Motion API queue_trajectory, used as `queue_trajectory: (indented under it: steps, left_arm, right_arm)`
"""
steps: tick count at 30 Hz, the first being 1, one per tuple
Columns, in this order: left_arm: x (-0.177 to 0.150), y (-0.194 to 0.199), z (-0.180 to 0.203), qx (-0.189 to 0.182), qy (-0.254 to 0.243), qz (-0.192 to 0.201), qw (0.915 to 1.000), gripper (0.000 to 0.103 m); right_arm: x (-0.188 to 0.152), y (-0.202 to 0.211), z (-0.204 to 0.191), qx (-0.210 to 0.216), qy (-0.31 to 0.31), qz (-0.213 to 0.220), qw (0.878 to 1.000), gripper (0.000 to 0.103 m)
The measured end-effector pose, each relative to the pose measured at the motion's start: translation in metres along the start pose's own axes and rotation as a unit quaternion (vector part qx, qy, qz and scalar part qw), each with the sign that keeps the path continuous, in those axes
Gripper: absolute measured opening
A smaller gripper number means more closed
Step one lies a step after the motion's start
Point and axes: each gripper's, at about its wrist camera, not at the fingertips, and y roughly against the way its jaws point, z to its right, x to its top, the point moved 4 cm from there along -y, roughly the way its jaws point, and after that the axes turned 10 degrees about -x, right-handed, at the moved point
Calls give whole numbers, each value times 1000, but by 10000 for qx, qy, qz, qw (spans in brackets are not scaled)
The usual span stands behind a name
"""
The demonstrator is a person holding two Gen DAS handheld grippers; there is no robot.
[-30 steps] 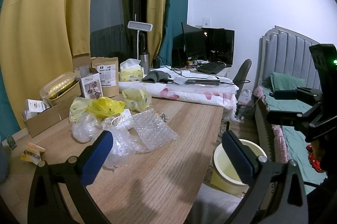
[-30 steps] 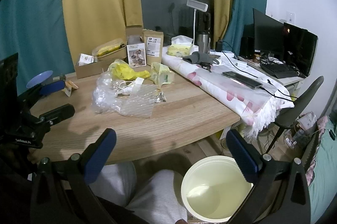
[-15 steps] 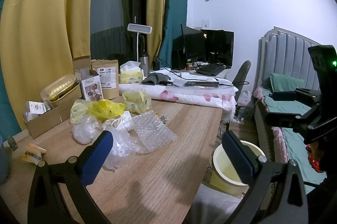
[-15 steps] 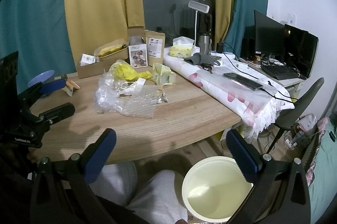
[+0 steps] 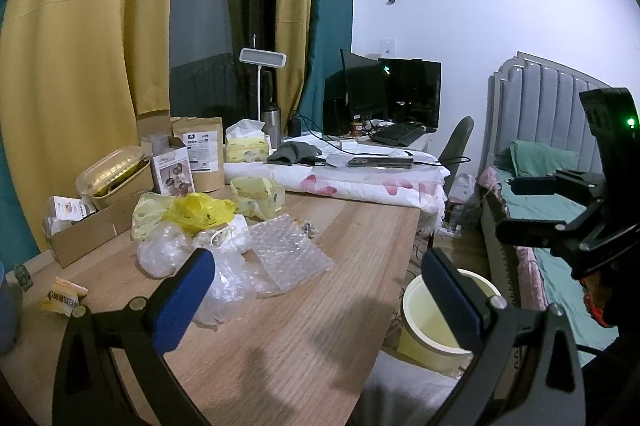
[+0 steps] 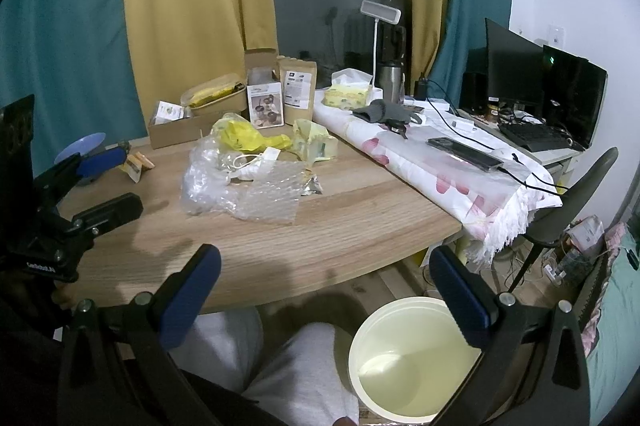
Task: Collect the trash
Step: 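Reach toward the bubble wrap and clear plastic, closing both grippers on them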
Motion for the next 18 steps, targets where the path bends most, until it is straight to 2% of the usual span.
queue_trajectory:
  steps: [9,18]
  left_arm:
    - [-4,-2,-13,90,113,-84,9999,103]
    - [-16,-15,-61,412,515,-390,9971,103]
  right_arm:
    - [3,-14,-8,49,56,-101,9999,103]
    - [10,-64,-28,247,150,-350,9990,103]
